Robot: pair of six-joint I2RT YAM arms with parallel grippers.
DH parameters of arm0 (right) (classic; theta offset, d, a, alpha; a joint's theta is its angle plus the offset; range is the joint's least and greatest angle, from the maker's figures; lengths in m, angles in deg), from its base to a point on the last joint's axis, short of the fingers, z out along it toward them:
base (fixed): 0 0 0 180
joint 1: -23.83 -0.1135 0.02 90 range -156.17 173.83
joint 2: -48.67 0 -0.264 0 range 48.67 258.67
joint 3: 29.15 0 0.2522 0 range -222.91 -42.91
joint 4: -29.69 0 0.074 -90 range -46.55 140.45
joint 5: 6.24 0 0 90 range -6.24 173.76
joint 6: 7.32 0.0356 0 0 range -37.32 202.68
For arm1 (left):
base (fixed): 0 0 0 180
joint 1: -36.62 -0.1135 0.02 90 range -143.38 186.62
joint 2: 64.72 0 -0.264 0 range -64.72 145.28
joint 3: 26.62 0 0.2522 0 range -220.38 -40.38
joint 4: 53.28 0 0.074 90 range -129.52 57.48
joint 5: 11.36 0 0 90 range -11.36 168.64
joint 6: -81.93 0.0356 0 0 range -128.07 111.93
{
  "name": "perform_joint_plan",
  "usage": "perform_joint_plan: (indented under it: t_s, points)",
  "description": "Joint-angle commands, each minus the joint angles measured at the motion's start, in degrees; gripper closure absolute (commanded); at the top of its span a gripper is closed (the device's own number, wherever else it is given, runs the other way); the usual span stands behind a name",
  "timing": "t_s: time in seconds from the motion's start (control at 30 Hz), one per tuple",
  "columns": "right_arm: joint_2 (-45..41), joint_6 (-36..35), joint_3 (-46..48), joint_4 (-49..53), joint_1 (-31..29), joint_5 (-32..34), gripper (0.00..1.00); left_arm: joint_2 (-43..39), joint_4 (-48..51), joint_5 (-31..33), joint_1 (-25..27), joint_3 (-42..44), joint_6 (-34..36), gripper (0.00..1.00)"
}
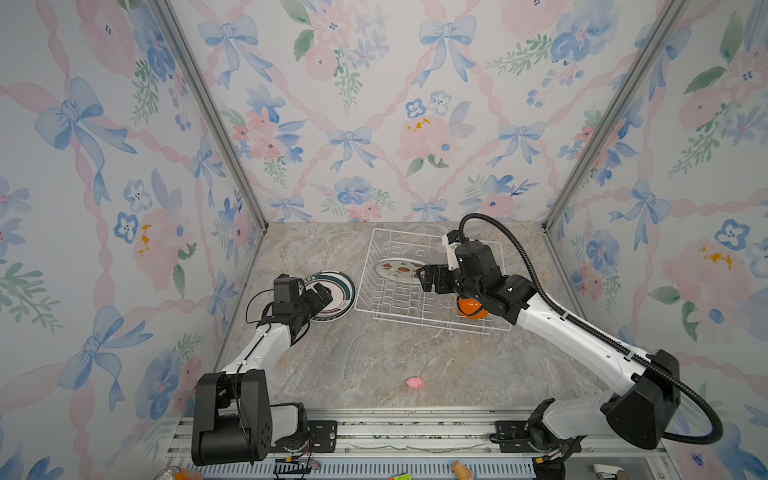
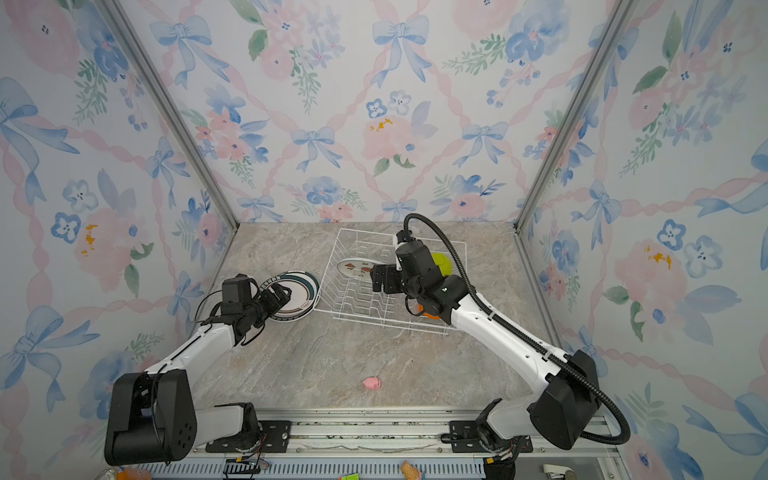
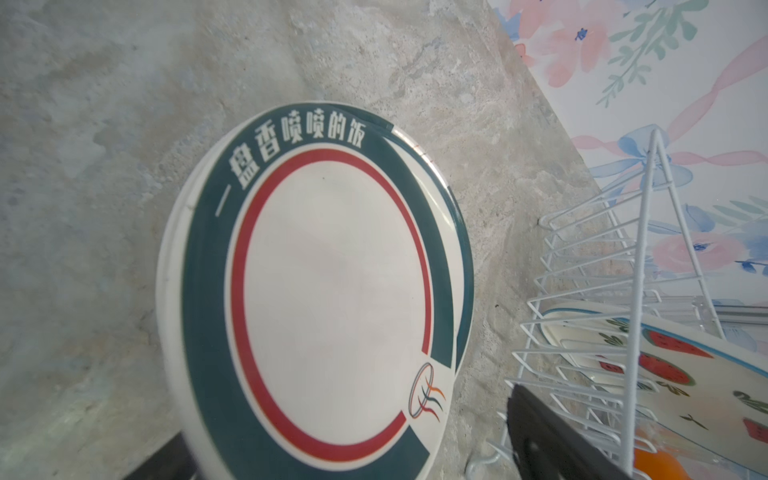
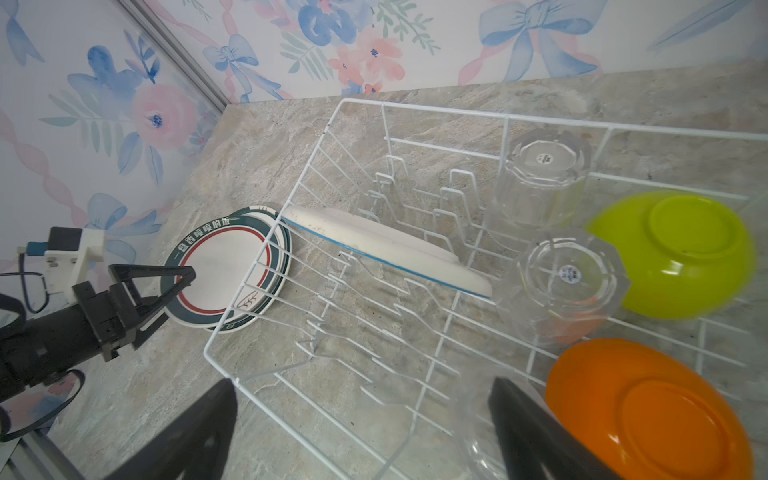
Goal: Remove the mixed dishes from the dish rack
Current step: 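Lower the red-and-green-rimmed plate onto the stacked plates with the left gripper, then open the left gripper off the stack while the right reaches into the rack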
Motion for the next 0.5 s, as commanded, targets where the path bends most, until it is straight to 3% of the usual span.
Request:
perform_joint_plan:
  t_s: [0.0,0.3,0.47]
  points:
    - [-1.31,-2.4,-1.06,5.51,1.97,3.37,0.03,-1.02,2.92,2.08,0.78,-0.24,2.32,0.02]
    - [-3.63,-3.5,-0.51,7.13,3.25,3.56,0.03,2.19,6.15,2.54,2.22,-2.72,4.3,0.02]
    - [-3.28,-4.11,-0.7,8.14,3.76,3.56,0.03,3.93,10.15,7.86,4.07,-5.01,6.22,0.02]
